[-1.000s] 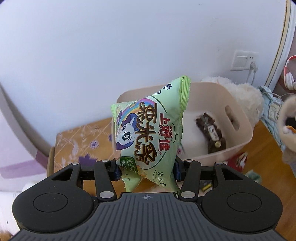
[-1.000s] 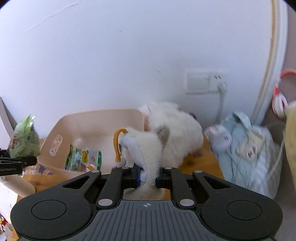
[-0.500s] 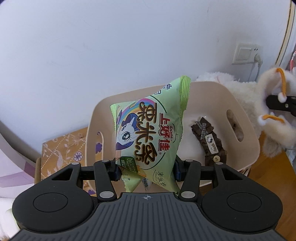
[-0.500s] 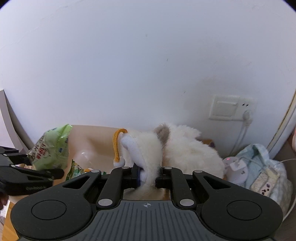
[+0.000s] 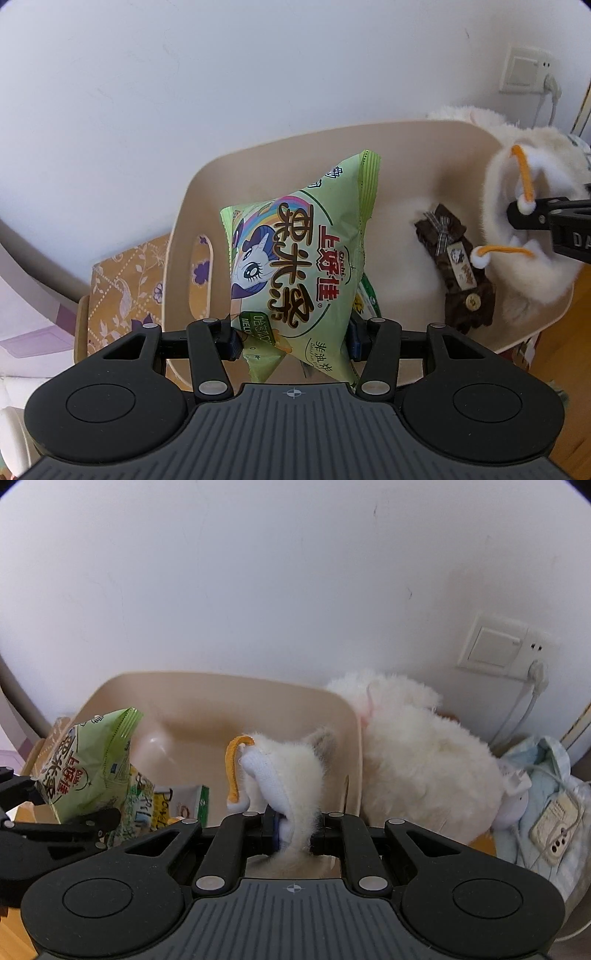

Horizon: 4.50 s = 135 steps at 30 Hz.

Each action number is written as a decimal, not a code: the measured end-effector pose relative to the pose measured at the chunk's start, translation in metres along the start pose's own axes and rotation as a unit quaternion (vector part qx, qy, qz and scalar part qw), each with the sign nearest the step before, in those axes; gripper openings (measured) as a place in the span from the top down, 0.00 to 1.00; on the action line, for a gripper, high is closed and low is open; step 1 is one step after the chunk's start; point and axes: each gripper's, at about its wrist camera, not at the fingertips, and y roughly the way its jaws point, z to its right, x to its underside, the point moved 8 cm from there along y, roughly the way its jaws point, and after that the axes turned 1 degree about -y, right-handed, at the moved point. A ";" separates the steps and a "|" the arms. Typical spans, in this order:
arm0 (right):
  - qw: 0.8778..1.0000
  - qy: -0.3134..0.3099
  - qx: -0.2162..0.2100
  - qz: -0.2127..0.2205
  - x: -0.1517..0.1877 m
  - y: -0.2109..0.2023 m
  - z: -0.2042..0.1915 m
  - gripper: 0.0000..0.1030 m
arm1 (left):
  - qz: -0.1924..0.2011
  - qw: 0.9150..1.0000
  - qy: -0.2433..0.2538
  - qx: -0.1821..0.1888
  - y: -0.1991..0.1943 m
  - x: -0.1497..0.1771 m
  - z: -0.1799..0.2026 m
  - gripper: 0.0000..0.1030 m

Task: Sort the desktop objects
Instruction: 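Carry both items into the beige basket and open both tools to release, then move both tools back over the remaining pile on the table, then grasp the dark blue box with left tool while right tool grasps beige sock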

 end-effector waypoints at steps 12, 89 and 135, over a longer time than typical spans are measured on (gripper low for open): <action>1.000 -0.020 0.011 -0.020 0.006 0.010 -0.011 0.34 | -0.002 1.000 -0.019 0.002 -0.006 -0.008 -0.002 0.35; 0.992 -0.060 -0.094 -0.053 0.273 -0.106 -0.132 0.04 | -0.147 0.980 -0.085 0.102 -0.093 0.211 0.045 0.26; 0.989 0.018 -0.116 -0.085 0.277 -0.102 -0.085 0.75 | -0.163 0.961 -0.157 0.158 -0.075 0.219 0.056 0.78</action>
